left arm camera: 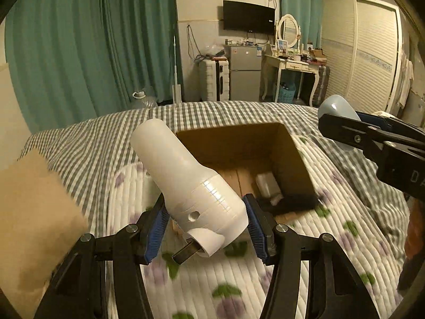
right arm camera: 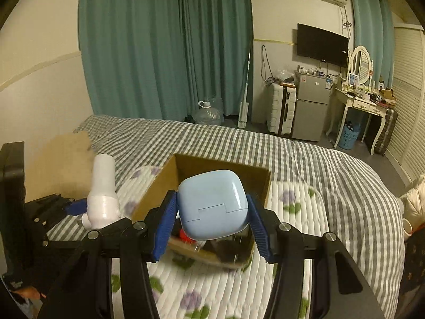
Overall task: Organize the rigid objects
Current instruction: 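Lower the earbud case and white device into the box while both tools open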
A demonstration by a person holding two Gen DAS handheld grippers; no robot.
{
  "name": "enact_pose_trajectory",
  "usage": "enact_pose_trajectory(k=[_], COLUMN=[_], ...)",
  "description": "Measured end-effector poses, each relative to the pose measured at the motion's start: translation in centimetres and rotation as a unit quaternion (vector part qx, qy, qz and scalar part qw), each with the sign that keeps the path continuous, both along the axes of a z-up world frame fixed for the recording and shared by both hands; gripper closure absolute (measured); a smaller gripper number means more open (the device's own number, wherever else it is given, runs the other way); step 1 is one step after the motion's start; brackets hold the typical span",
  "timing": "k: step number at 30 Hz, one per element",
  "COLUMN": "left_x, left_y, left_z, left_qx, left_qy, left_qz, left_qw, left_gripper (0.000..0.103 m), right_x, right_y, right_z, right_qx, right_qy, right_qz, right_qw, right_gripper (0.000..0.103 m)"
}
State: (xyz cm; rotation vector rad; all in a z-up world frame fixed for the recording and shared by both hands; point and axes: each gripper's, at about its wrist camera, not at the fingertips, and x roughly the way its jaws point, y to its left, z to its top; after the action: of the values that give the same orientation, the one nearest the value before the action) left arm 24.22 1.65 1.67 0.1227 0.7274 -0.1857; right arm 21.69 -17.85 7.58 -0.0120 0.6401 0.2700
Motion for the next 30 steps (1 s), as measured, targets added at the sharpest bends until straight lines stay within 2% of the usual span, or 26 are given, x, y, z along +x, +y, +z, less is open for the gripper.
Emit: enact_pose_trajectory(k=[5,11,15,18,23,27,28,29,30], left_x=[5.8,11.4,12.7,12.9,13.0,13.1,13.1,13.1,13.0], left_y=[-0.8,-2.0,-3.0,-4.1,-4.8,-4.6,-4.4,-4.1,-4.0], left_z=[-1.3,-4.5,-6.7,-8.0,-9.3,-9.2,-9.1,-8.9,-8.7], left_qx=[0.002,0.006,0.018,0.034,0.040,0.032,0.029,0.021,0.019], left_qy=[0.000,0.021,0.044,0.052,0.065,0.068,0.070,0.074,0.075], left_qz=[0.000,-0.003,-0.021,-0.045,-0.051,-0.044,-0.039,-0.036,-0.034], left_qw=[1.0000,0.9997,0.9986,0.9970,0.9958,0.9962,0.9963,0.9963,0.9964], left_gripper=[0.046,0.046,0.046,0.046,0.046,0.044,0.043,0.033,0.015], right_x=[6.6,12.0,14.1,15.6,16.6,16.5,16.6,16.5,16.3], right_y=[0.1,0.1,-0.4,-0.6,-1.2,-0.9,-0.9,-0.9,-1.0], right_z=[-1.4,-4.5,-6.8,-8.3,-9.9,-10.0,-10.0,-9.8,-9.5], right_qx=[-0.012,-0.016,-0.026,-0.055,-0.032,-0.017,-0.010,-0.005,-0.006], right_qy=[0.014,0.053,0.082,0.099,0.118,0.103,0.102,0.099,0.095], right_qz=[-0.013,-0.017,-0.025,-0.036,-0.031,-0.018,-0.016,-0.021,-0.032], right_qw=[1.000,0.998,0.996,0.993,0.992,0.994,0.995,0.995,0.995], right_gripper=[0.051,0.051,0.051,0.051,0.051,0.049,0.036,0.020,0.017])
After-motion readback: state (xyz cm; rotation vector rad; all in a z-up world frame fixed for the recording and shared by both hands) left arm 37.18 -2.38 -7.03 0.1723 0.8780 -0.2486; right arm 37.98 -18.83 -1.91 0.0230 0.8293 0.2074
